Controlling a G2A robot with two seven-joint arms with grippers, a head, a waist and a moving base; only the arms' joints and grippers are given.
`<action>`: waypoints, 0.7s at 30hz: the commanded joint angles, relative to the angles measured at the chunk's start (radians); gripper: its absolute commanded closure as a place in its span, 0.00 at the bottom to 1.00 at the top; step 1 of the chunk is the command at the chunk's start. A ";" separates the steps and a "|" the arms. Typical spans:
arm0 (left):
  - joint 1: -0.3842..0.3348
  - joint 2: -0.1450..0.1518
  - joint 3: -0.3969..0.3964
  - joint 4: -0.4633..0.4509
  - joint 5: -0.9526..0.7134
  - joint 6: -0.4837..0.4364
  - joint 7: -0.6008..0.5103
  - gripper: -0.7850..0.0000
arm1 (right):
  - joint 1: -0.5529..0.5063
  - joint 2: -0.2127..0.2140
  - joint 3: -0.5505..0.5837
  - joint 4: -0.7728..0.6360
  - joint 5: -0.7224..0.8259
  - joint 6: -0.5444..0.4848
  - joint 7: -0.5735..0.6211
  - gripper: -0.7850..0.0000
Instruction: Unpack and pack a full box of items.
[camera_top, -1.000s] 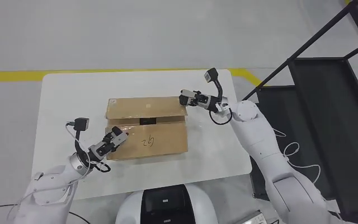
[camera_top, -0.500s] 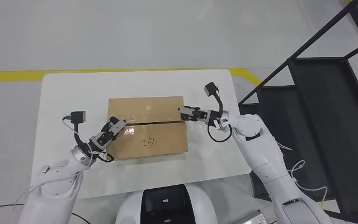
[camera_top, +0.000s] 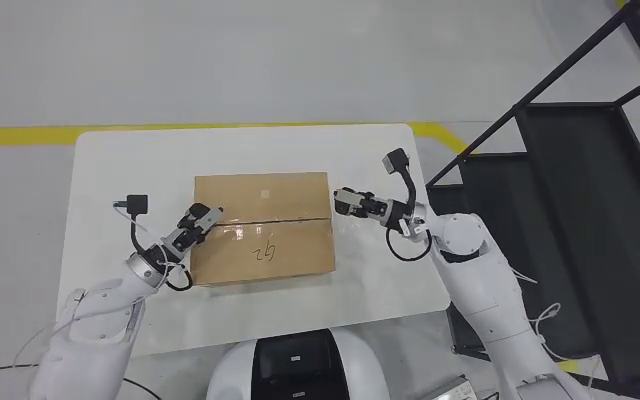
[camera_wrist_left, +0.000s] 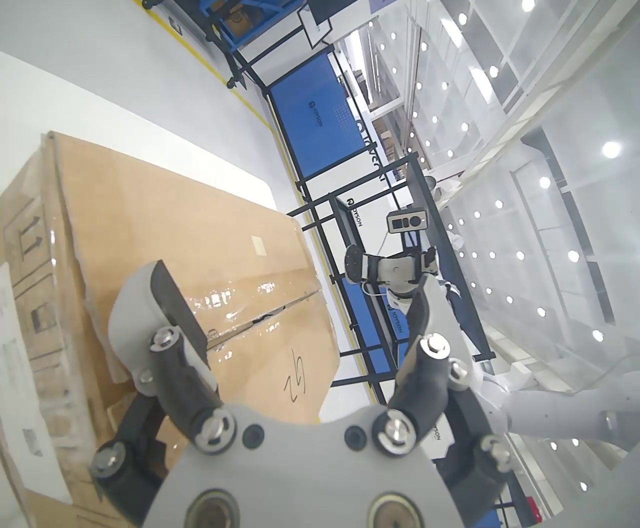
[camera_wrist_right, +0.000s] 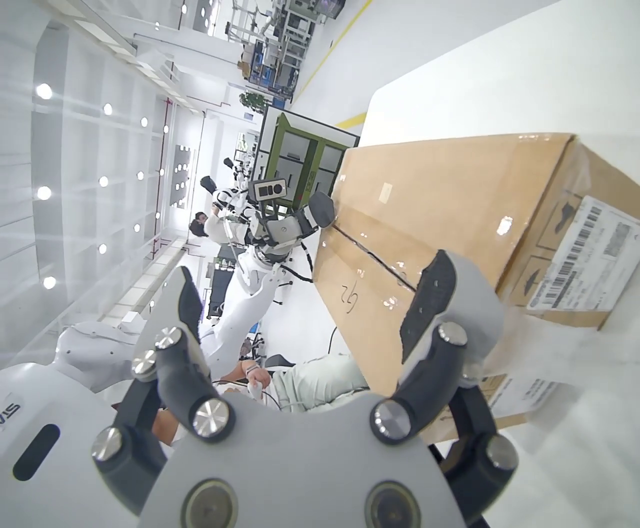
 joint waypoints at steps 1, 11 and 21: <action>-0.001 0.001 -0.005 0.001 -0.004 0.003 -0.002 0.00 | -0.034 0.006 0.032 -0.031 -0.003 0.010 -0.012 0.00; 0.000 0.009 -0.027 -0.005 0.009 -0.008 -0.052 0.00 | -0.208 0.034 0.192 -0.119 -0.014 0.066 -0.062 0.00; 0.028 0.028 -0.082 -0.035 0.014 -0.021 -0.170 0.00 | -0.248 0.041 0.204 -0.111 0.002 0.076 -0.072 0.00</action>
